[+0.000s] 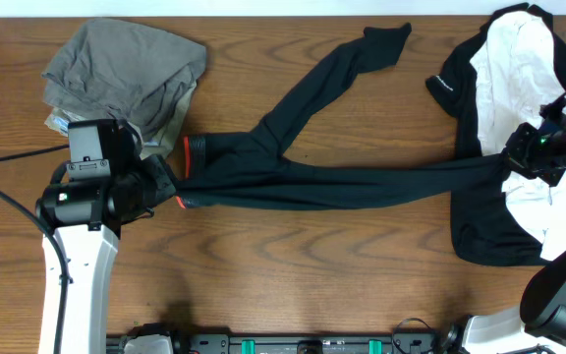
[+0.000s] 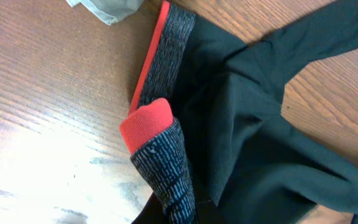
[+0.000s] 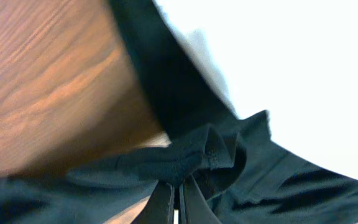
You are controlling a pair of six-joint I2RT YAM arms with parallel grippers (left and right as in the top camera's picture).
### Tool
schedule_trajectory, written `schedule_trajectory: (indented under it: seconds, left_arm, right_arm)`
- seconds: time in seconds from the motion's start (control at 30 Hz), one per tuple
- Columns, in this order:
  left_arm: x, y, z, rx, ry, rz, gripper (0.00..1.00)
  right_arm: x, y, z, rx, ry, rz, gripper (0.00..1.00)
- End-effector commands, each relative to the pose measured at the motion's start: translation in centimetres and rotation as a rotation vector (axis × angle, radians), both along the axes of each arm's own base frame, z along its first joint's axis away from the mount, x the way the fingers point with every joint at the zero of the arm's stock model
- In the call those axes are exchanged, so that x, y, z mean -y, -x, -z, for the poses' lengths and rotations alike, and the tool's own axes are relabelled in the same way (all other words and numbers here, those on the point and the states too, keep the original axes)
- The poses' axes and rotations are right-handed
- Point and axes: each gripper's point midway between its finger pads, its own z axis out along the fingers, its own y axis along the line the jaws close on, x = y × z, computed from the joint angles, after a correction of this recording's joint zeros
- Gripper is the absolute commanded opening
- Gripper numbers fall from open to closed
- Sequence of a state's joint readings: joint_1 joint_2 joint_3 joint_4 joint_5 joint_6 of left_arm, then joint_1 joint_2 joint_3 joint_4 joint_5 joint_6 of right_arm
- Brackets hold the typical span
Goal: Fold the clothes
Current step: 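Lay the leggings flat, left gripper adjusting cuffs, right gripper holding waist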
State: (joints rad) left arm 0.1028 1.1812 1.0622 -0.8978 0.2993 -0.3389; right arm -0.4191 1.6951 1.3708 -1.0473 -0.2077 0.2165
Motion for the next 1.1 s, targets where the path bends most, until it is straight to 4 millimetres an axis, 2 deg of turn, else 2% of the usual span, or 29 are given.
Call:
schedule_trajectory:
  seconds: [0.0, 0.1, 0.37, 0.6, 0.73, 0.8, 0.83, 1.07]
  left_arm:
    - [-0.5, -0.2, 1.0, -0.018, -0.027, 0.002, 0.06]
    - [-0.5, -0.5, 1.2, -0.022, -0.027, 0.001, 0.05]
    - [-0.5, -0.7, 1.8, -0.043, -0.025, 0.002, 0.06]
    - [-0.6, -0.9, 1.8, -0.035, -0.026, 0.002, 0.06]
    - [-0.6, -0.9, 1.8, -0.035, -0.026, 0.002, 0.06]
    - [-0.6, -0.9, 1.8, -0.035, -0.026, 0.002, 0.06]
    - [-0.6, -0.9, 1.8, -0.035, -0.026, 0.002, 0.06]
    - [-0.6, -0.9, 1.8, -0.034, -0.026, 0.002, 0.06]
  right_arm:
    - [1.9, -0.1, 1.3, -0.015, 0.084, 0.147, 0.01]
    - [2.4, -1.1, 2.1, 0.032, 0.095, 0.181, 0.01]
    - [3.0, -1.0, 5.2, 0.059, 0.119, 0.255, 0.03]
    - [3.3, -2.3, 6.2, 0.142, 0.141, 0.252, 0.04]
    - [3.5, -3.2, 5.8, 0.187, 0.148, 0.238, 0.30]
    - [3.2, -3.8, 5.5, 0.217, 0.138, 0.208, 0.46]
    - [3.0, -4.1, 5.3, 0.228, 0.128, 0.199, 0.50]
    - [0.3, -4.6, 5.0, 0.260, 0.000, 0.091, 0.53]
